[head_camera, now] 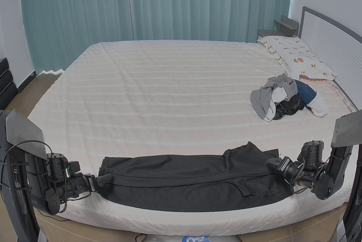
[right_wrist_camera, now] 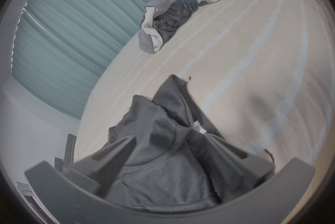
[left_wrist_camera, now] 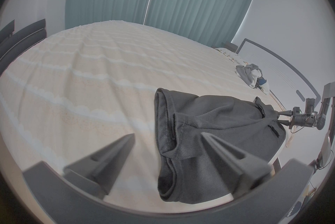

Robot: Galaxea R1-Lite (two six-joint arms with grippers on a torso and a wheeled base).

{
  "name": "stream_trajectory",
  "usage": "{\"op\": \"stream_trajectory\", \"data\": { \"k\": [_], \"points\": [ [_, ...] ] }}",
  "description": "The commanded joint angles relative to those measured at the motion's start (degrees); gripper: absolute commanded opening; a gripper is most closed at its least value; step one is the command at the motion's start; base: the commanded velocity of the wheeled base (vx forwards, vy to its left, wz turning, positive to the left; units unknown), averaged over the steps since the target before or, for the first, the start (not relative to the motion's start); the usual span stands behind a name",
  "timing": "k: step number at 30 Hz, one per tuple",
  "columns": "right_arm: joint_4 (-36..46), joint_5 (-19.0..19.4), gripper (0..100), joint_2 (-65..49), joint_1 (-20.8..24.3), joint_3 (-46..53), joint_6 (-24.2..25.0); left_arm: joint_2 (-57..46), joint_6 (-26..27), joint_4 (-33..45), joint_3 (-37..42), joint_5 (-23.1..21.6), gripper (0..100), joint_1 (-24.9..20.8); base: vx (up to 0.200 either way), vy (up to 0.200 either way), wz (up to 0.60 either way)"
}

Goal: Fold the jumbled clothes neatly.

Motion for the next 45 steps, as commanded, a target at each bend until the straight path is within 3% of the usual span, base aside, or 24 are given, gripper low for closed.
{"op": "stream_trajectory", "data": {
  "k": [1, 3, 4, 7, 9, 14, 19, 23, 33, 34, 40, 45],
  "points": [
    [-0.39, 1.01, 100, -6.82, -1.8, 0.82, -0.1, -2.96, -2.1, -0.08, -2.19, -0.51, 100, 1.68, 0.0, 0.0, 0.0],
    [-0.39, 1.36, 100, -7.08, -2.24, 0.47, -0.1, -3.31, -4.74, -0.08, -3.34, -0.42, 100, 1.5, 0.0, 0.0, 0.0],
    [-0.39, 2.15, 100, -6.64, -2.32, -0.68, -0.1, -4.01, -11.24, -0.08, -6.06, 0.37, 100, 0.89, 0.0, 0.0, 0.0],
    [-0.21, 3.47, 100, -5.5, -2.41, -2.52, -0.1, -6.56, -23.46, 1.24, -10.81, 1.51, 100, -1.13, 0.0, 0.0, 0.0],
    [0.84, 5.14, 100, -2.6, -3.03, -6.48, -0.1, -6.91, -27.94, 4.49, -13.62, 1.95, 100, -3.33, 0.0, 0.0, 0.0],
    [5.68, 8.21, 100, -0.22, -3.99, -12.37, 0.51, -7.18, -28.73, 20.75, -23.38, 2.04, 100, -5.18, 0.0, 0.0, 0.0],
    [6.82, 11.99, 100, 1.62, -5.66, -14.83, 0.6, -6.56, -30.14, 36.31, -31.29, 5.82, 100, -6.76, 0.0, 0.0, 0.0],
    [6.03, 14.54, 100, 4.79, -6.37, -15.62, 2.18, -5.42, -30.4, 37.54, -31.46, 6.08, 100, -7.81, 0.0, 0.0, 0.0],
    [6.03, 14.54, 100, 5.58, -6.28, -16.5, 2.36, -2.17, -30.14, 36.92, -32.08, 7.13, 100, -7.99, 0.0, 0.0, 0.0],
    [6.03, 14.54, 100, 5.58, -6.37, -16.5, 2.36, -2.08, -30.05, 36.92, -32.17, 7.57, 0, -7.99, 0.0, 0.0, 0.0],
    [5.94, 14.19, 100, 5.58, -6.54, -16.58, 2.36, -1.37, -30.14, 36.75, -32.78, 12.58, 0, -7.46, 0.0, 0.0, 0.0],
    [5.94, 14.1, 100, 5.31, -7.33, -17.02, 2.36, -1.37, -31.02, 35.43, -32.25, 13.81, 0, -7.02, 0.0, 0.0, 0.0]
  ]
}}
